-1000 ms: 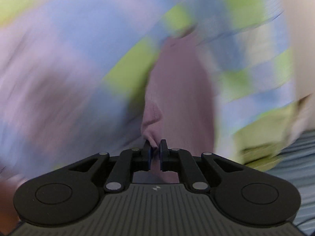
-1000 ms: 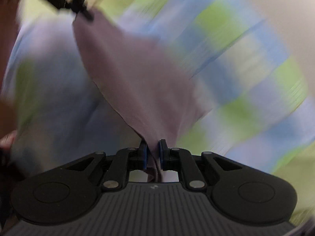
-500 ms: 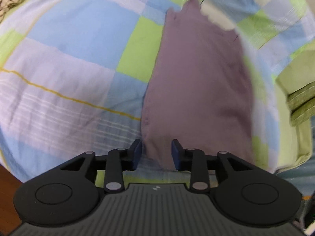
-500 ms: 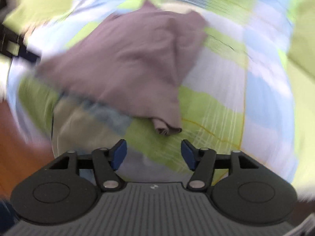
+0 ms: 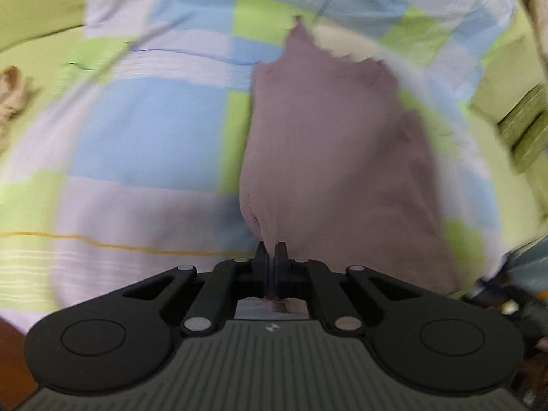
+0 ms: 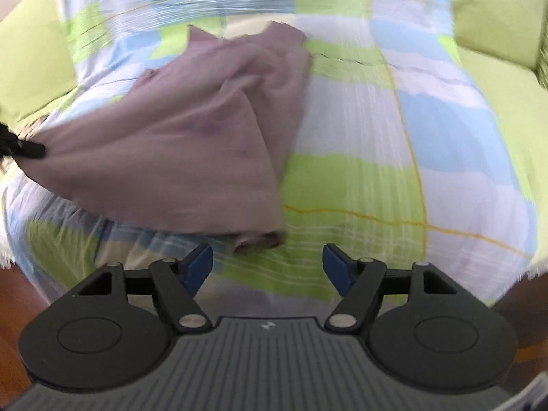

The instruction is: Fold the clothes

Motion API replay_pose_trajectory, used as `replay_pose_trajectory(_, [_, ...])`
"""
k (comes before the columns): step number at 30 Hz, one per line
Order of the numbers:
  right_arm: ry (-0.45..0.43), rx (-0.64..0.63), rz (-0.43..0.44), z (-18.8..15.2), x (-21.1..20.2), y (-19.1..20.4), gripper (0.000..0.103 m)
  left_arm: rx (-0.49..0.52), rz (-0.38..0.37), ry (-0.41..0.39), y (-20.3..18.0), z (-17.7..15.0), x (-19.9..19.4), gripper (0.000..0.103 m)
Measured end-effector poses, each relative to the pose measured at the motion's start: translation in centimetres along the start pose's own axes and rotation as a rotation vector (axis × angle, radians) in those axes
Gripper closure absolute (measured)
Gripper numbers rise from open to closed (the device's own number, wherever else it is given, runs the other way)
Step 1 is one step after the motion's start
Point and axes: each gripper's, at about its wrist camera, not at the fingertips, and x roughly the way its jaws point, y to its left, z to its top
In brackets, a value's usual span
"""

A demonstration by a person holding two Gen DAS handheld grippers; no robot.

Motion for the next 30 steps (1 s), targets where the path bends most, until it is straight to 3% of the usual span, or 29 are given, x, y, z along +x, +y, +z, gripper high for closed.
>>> replay_pose_trajectory(1, [0.004, -0.035, 0.006, -0.1, 0.4, 0.9, 0.035, -0.014, -0.001, 0.029, 0.7, 0.0, 0.6, 0.098])
replay_pose_trajectory(3, [0.013, -0.042, 0.023, -0.2, 0.8, 1.7, 0.035, 0.009, 0.049, 0.080, 1.4, -0.6, 2.1, 0.095])
replay_pose_trajectory(4, [0.019, -0.025, 0.046, -0.2, 1.0, 2.1, 0.035, 0.037, 0.069, 0.088, 1.3, -0.8, 2.4, 0.087])
replay_pose_trajectory(5, [0.019, -0.011, 0.055, -0.2, 0.8, 2.1, 0.035, 0.066, 0.088, 0.095, 1.2, -1.0, 2.6, 0.085])
replay_pose_trajectory(8, [-0.014, 0.226, 0.139, -0.1, 0.2, 0.0, 0.036, 0.099, 0.112, 0.105, 1.2, -1.2, 2.6, 0.085])
replay_pose_trajectory(10, [-0.037, 0.449, 0.172, -0.7, 0.0, -3.0, 0.042, 0.089, 0.107, 0.097, 1.2, -1.2, 1.6, 0.085])
replay_pose_trajectory(11, [-0.040, 0.510, 0.169, -1.0, 0.2, -4.0, 0.046, 0.068, 0.095, 0.090, 1.4, -1.4, 1.2, 0.084])
replay_pose_trajectory(13, [-0.016, 0.649, 0.169, -1.7, 1.4, -6.5, 0.066, 0.004, 0.059, 0.071, 2.3, -2.0, 0.3, 0.073])
replay_pose_trajectory(18, [0.012, 0.845, 0.259, -2.7, 4.5, -8.8, 0.069, -0.192, -0.063, 0.071, 5.0, -2.9, 1.7, 0.068])
replay_pose_trajectory(19, [0.006, 0.887, 0.280, -3.0, 5.1, -9.0, 0.073, -0.216, -0.079, 0.081, 4.9, -2.7, 2.4, 0.068])
replay_pose_trajectory(20, [0.004, 0.906, 0.291, -3.2, 5.4, -9.0, 0.083, -0.227, -0.085, 0.084, 4.9, -2.6, 2.8, 0.069])
replay_pose_trajectory(21, [0.001, 0.924, 0.315, -3.4, 5.7, -9.0, 0.100, -0.237, -0.095, 0.080, 4.9, -2.7, 2.8, 0.072])
replay_pose_trajectory(22, [0.001, 0.911, 0.329, -3.3, 5.9, -8.7, 0.100, -0.242, -0.104, 0.077, 5.0, -2.7, 2.8, 0.094])
replay_pose_trajectory(23, [0.000, 0.853, 0.317, -2.7, 5.6, -8.3, 0.100, -0.249, -0.123, 0.073, 5.1, -2.6, 2.5, 0.103])
replay_pose_trajectory(27, [-0.062, 0.733, 0.257, -0.9, 2.0, -8.2, 0.101, -0.219, -0.212, 0.055, 4.5, -1.9, 0.6, 0.103])
replay_pose_trajectory(30, [-0.111, 0.688, 0.230, 0.5, -0.6, -8.5, 0.101, -0.173, -0.228, 0.068, 3.5, -1.9, -0.2, 0.103])
